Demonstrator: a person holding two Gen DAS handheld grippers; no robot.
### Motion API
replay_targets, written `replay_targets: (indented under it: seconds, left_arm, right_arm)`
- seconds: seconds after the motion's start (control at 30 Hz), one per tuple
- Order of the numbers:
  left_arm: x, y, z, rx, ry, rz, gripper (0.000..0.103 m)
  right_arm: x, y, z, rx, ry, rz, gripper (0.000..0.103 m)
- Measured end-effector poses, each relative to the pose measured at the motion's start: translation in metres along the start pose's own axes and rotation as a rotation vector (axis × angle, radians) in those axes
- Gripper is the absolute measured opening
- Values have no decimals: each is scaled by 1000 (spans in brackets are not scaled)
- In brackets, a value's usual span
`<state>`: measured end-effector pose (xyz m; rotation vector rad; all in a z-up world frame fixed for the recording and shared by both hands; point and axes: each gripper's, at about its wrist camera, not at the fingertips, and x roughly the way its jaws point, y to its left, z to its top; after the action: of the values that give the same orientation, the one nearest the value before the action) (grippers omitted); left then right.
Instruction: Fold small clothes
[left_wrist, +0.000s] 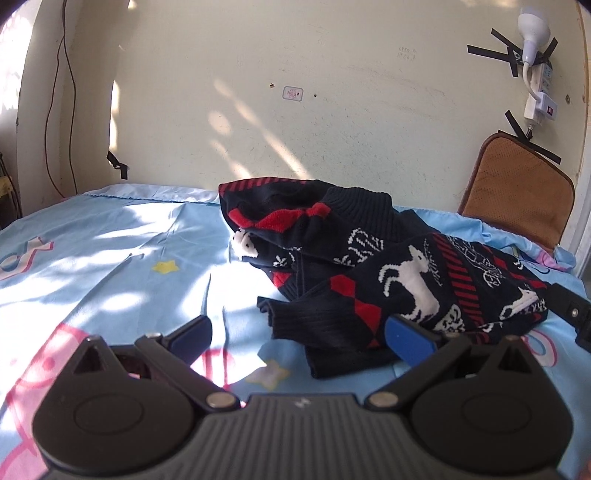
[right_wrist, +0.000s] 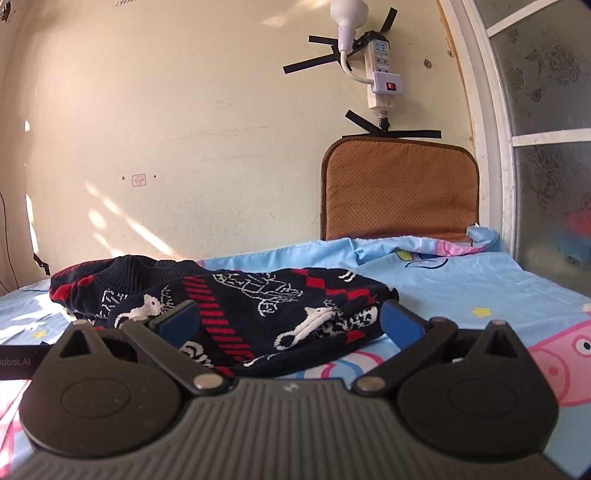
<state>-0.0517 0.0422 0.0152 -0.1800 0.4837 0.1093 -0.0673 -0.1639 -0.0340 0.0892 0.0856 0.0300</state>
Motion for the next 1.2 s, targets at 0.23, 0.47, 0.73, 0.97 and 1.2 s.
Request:
replay_targets:
  seconds: [0.23, 0.47, 0.73, 0.97, 1.2]
  left_arm:
    - [4, 2, 1, -16, 26, -6, 103]
    - [4, 0, 1, -9, 32, -9, 103]
    - [5, 0, 1, -4, 37, -9, 103]
    - [6, -2, 1, 10, 44, -6, 103]
    - [5, -4, 1, 27, 45, -7, 103]
  right_arm:
    - [7, -12, -1, 92, 55, 33, 103]
    - [7, -13, -2, 110, 66, 39, 103]
    - [8, -14, -2, 115, 79, 49, 103]
    - [8, -14, -2, 114, 80, 51, 103]
    - [9, -14, -2, 113, 82, 52, 103]
